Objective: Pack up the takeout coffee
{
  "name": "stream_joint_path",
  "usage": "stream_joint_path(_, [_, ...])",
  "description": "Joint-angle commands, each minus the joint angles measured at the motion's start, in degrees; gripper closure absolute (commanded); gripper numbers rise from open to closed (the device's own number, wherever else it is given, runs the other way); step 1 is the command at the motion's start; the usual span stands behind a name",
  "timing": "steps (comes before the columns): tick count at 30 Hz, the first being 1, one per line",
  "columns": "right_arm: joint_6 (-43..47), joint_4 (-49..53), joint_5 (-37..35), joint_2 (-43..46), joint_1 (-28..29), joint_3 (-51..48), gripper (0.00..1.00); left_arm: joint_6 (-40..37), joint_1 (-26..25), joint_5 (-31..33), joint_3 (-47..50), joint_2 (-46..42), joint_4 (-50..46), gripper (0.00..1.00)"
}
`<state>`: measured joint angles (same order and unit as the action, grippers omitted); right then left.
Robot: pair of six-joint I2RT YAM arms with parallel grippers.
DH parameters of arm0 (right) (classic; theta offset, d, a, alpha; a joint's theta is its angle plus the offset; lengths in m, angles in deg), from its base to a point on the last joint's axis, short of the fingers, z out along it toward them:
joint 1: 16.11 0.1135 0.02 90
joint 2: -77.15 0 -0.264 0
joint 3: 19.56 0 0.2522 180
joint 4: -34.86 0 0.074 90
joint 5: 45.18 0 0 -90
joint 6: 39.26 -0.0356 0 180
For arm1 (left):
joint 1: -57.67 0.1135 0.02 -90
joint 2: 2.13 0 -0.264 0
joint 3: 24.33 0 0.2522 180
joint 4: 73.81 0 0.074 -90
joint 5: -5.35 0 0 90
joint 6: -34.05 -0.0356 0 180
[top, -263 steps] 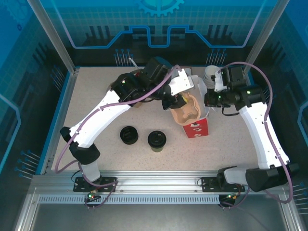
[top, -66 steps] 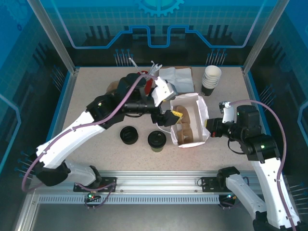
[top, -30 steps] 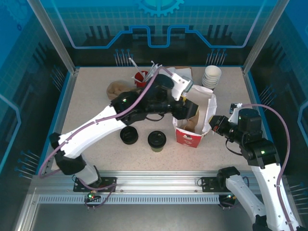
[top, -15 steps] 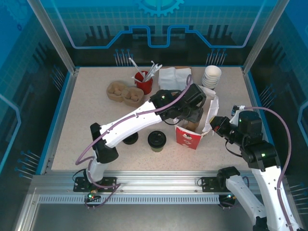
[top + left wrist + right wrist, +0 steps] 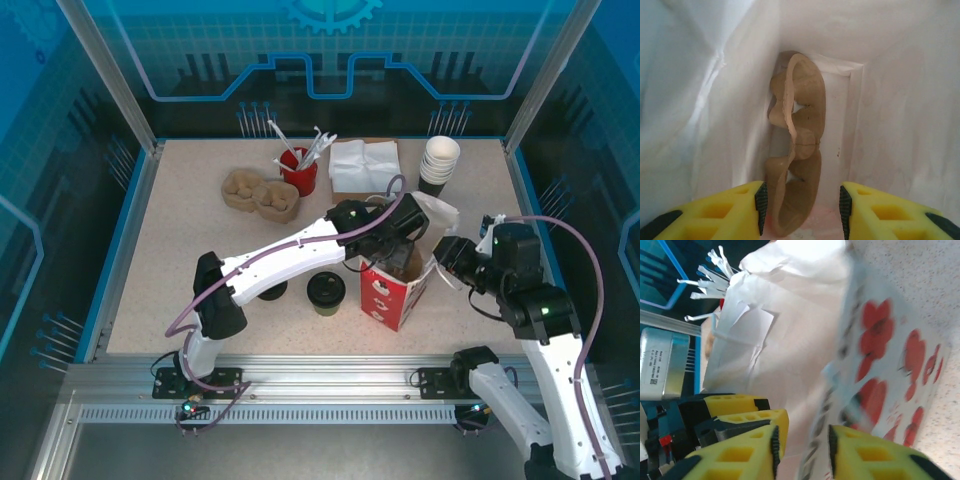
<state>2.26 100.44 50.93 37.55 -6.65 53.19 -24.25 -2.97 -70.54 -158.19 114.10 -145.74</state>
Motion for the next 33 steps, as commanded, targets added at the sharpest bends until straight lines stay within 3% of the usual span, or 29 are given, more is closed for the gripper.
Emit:
stream_joint_path(1, [6.7, 3.9, -1.2, -2.9, -3.2, 6.7, 0.60, 1.3, 0.0, -1.0, 0.7, -1.1, 1.2, 0.55])
stream_joint_path(6, [13.7, 10.3, 0.7, -8.5, -10.3, 14.4, 0.51, 1.0, 0.0, -1.4, 0.7, -1.1, 1.5, 0.55])
stream_joint_path(12, [15.2, 9.2, 7.7, -12.6, -16.3, 12.3, 0.46, 1.0, 0.0, -1.7, 1.0, -1.2, 2.1, 0.55])
stream_joint_path(17, [15.2, 5.5, 16.2, -17.0, -16.9, 12.2, 0.45, 0.8, 0.0, -2.1, 1.4, -1.3, 2.2, 0.55])
stream_joint_path(22, [15.8, 3.6, 14.2, -19.4, -16.5, 10.7, 0.44, 0.5, 0.0, -2.1, 2.2, -2.0, 3.1, 0.55])
stream_joint_path(25, [16.1, 3.1, 16.2, -21.6, -16.4, 10.1, 0.54, 0.6, 0.0, -2.1, 2.3, -2.2, 3.3, 0.55])
stream_joint_path(30, [16.6, 2.2, 16.5, -21.5, -15.2, 10.4, 0.90, 1.1, 0.0, -2.2, 3.1, -3.5, 4.6, 0.55])
stream_joint_path(33, [16.7, 0.3, 17.4, -19.3, -14.9, 10.2, 1.00, 1.5, 0.0, -2.2, 5.0, -5.4, 7.7, 0.55])
